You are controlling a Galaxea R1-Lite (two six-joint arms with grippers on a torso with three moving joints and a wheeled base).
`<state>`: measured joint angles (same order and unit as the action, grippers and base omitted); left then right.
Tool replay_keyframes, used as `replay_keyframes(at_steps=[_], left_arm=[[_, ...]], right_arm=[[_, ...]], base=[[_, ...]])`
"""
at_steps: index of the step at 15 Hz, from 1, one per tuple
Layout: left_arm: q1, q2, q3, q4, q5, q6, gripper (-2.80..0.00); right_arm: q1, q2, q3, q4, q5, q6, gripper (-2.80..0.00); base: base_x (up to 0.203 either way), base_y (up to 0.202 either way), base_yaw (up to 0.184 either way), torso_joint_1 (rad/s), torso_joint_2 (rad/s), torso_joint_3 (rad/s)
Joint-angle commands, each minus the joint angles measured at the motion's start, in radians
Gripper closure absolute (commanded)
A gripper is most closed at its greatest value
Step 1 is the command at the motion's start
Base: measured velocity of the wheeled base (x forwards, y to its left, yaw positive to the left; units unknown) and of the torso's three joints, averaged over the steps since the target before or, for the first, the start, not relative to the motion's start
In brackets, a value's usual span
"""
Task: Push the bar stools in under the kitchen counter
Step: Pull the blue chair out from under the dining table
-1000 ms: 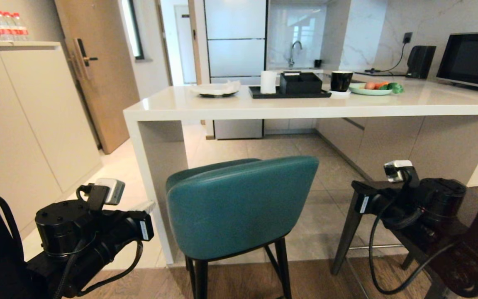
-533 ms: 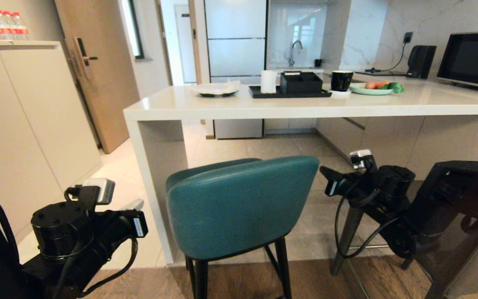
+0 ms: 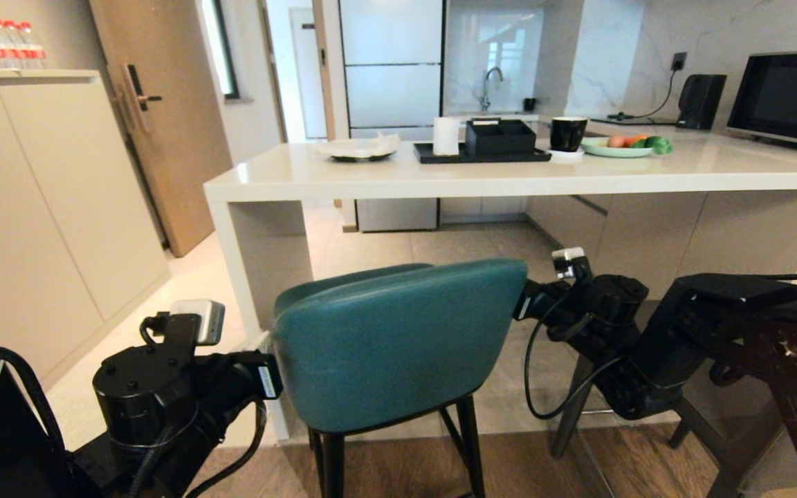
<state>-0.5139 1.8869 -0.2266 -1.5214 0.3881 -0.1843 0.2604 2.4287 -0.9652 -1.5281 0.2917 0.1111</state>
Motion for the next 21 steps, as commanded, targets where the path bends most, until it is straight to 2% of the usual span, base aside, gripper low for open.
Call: replay_keyframes(at_steps=[1, 5, 14, 21], left_arm=[[-0.026, 0.011, -0.008, -0.009, 0.003, -0.004, 0.0], [0.004, 0.038, -0.023, -0.009, -0.001, -0.025, 0.0], [0.029, 0.054, -0.04, -0.009, -0.014, -0.027, 0.0], [0.029, 0.041, -0.03, -0.009, -0.048, -0.02, 0.0]], right_arm=[[0.006, -0.048, 0.077, -0.002, 0.027, -0.013, 0.0], [0.046, -0.174, 0.243, -0.002, 0.076, -0.02, 0.0], [0.175, -0.502, 0.524, -0.002, 0.101, -0.013, 0.0], [0.17, -0.479, 0.542, -0.002, 0.078, -0.012, 0.0]], base=[[0.0, 0.0, 0.0, 0.0, 0.0, 0.0], [0.0, 0.0, 0.0, 0.0, 0.0, 0.0], [0.0, 0.0, 0.0, 0.0, 0.0, 0.0], [0.0, 0.0, 0.0, 0.0, 0.0, 0.0]])
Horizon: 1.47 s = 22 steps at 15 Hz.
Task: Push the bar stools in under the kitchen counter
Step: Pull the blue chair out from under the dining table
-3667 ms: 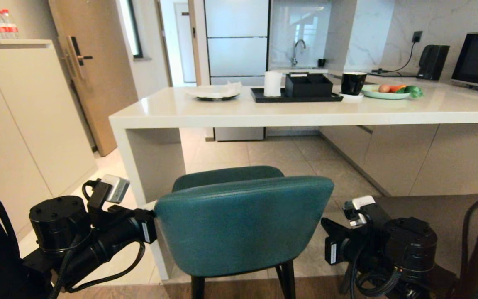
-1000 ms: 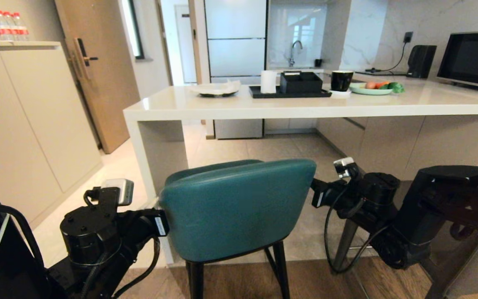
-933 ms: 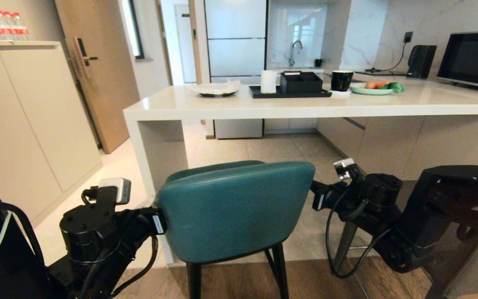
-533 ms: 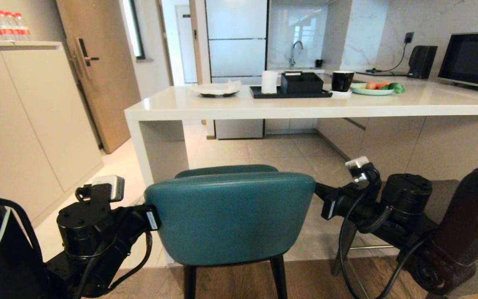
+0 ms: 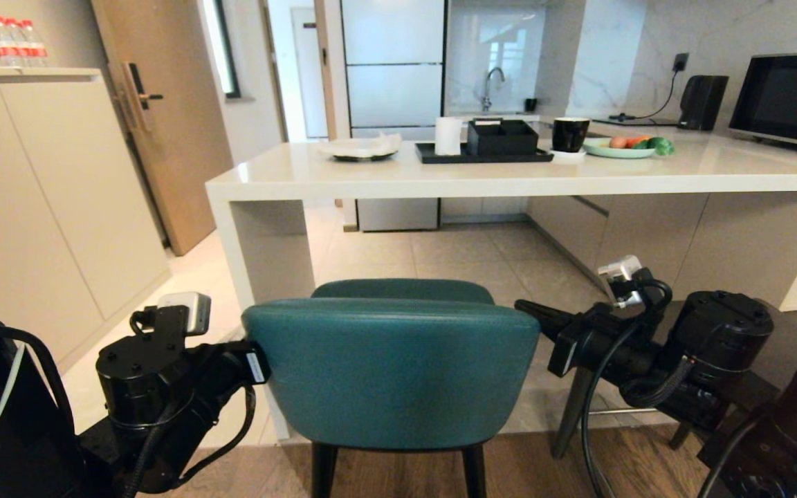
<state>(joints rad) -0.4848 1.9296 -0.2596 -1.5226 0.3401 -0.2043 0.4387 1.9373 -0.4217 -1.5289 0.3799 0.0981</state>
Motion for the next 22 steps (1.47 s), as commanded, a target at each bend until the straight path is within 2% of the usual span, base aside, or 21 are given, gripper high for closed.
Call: replay_keyframes(at_steps=[1, 3, 7, 12, 14, 22], left_arm=[[0.0, -0.001, 0.003, -0.007, 0.0, 0.002, 0.0], [-0.003, 0.0, 0.003, -0.007, 0.0, 0.003, 0.0], [-0.015, -0.003, 0.001, -0.007, -0.006, 0.017, 0.0], [-0.021, -0.007, 0.0, -0.007, -0.012, 0.017, 0.0], [-0.031, -0.011, -0.003, -0.007, -0.018, 0.017, 0.0], [-0.034, -0.02, -0.003, -0.007, -0.018, 0.028, 0.0]], right_arm=[[-0.009, 0.019, -0.004, -0.001, -0.029, 0.002, 0.0], [-0.009, 0.03, -0.006, -0.001, -0.06, 0.003, 0.0], [-0.021, 0.04, -0.006, -0.001, -0.072, 0.005, 0.0], [-0.066, 0.049, 0.005, -0.001, -0.073, 0.005, 0.0], [-0.083, 0.048, 0.009, -0.001, -0.073, 0.005, 0.0], [-0.083, 0.057, 0.004, -0.001, -0.073, 0.003, 0.0]], base=[[0.0, 0.0, 0.0, 0.0, 0.0, 0.0], [0.0, 0.0, 0.0, 0.0, 0.0, 0.0], [0.0, 0.0, 0.0, 0.0, 0.0, 0.0], [-0.156, 0.0, -0.001, 0.001, 0.0, 0.007], [0.0, 0.0, 0.0, 0.0, 0.0, 0.0], [-0.173, 0.0, 0.0, 0.005, 0.0, 0.002]])
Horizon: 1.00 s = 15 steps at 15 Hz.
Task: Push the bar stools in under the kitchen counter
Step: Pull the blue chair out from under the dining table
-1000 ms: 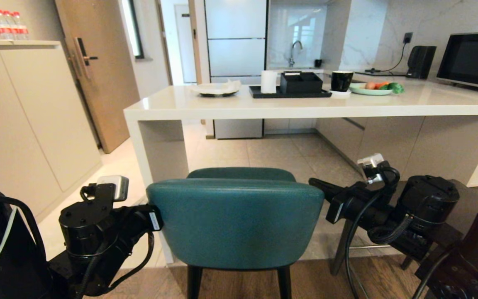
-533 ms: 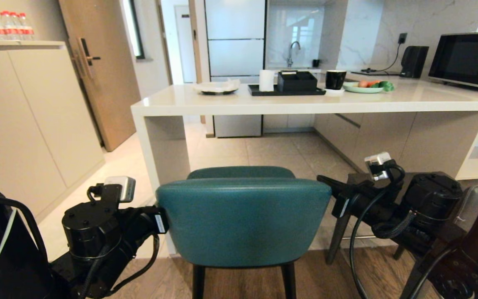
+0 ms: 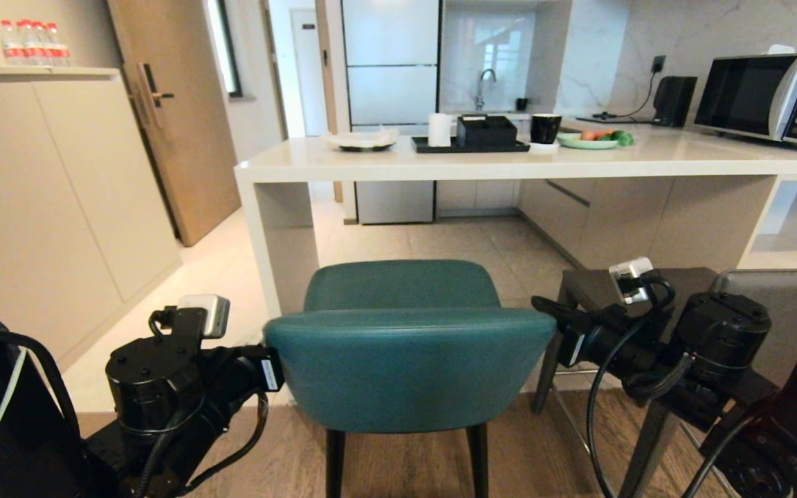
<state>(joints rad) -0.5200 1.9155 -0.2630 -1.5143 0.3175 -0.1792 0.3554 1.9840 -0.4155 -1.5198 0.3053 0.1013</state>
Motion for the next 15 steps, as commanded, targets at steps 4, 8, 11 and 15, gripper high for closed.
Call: replay_keyframes(at_steps=[4, 8, 11, 15], left_arm=[[0.003, 0.003, -0.002, -0.016, 0.004, 0.012, 0.0], [0.003, 0.005, -0.032, -0.016, 0.005, 0.017, 0.0], [0.009, 0.006, -0.049, -0.016, 0.007, 0.057, 0.0], [0.009, 0.0, -0.058, -0.008, 0.015, 0.084, 0.0]], right_arm=[[-0.001, 0.013, -0.003, -0.01, 0.001, 0.002, 0.0], [-0.027, 0.025, -0.01, -0.01, 0.003, 0.0, 0.0], [-0.034, 0.041, -0.029, -0.01, 0.001, 0.001, 0.0], [-0.044, 0.081, -0.068, -0.01, -0.019, 0.002, 0.0]], base=[[-0.078, 0.0, -0.001, -0.001, 0.0, 0.001], [0.0, 0.0, 0.0, 0.0, 0.0, 0.0], [0.0, 0.0, 0.0, 0.0, 0.0, 0.0], [0.0, 0.0, 0.0, 0.0, 0.0, 0.0]])
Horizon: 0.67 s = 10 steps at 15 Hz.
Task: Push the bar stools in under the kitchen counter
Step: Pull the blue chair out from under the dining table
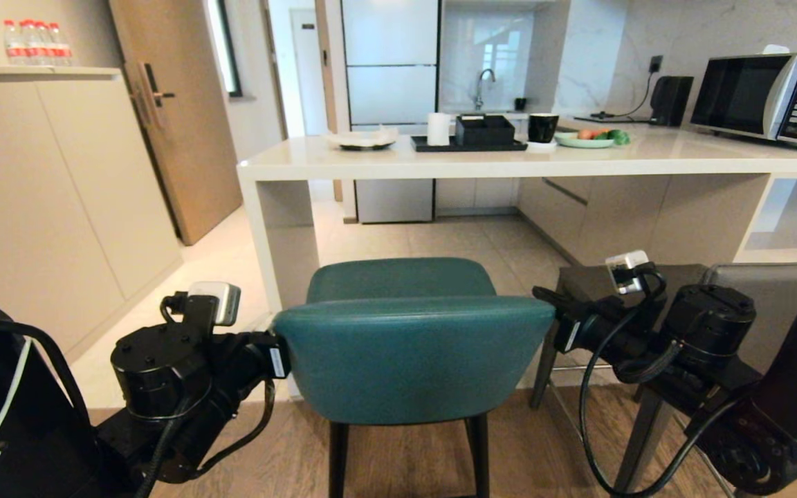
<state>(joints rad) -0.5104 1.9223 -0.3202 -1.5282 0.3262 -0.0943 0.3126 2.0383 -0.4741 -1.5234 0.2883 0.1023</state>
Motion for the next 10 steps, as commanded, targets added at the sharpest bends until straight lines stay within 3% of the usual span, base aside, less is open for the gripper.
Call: replay_keyframes(at_steps=[1, 6, 10], left_arm=[[-0.003, -0.014, -0.01, 0.029, 0.007, -0.001, 0.0], [0.01, -0.085, -0.051, 0.178, 0.007, -0.001, 0.0], [0.079, -0.063, -0.091, 0.194, -0.001, -0.001, 0.0]], right_arm=[[-0.003, 0.046, -0.021, -0.007, -0.004, 0.0, 0.0], [-0.038, 0.157, -0.123, -0.007, -0.009, -0.001, 0.0], [-0.023, 0.167, -0.161, -0.007, -0.05, -0.004, 0.0]], base=[[0.0, 0.0, 0.0, 0.0, 0.0, 0.0], [0.0, 0.0, 0.0, 0.0, 0.0, 0.0], [0.0, 0.0, 0.0, 0.0, 0.0, 0.0]])
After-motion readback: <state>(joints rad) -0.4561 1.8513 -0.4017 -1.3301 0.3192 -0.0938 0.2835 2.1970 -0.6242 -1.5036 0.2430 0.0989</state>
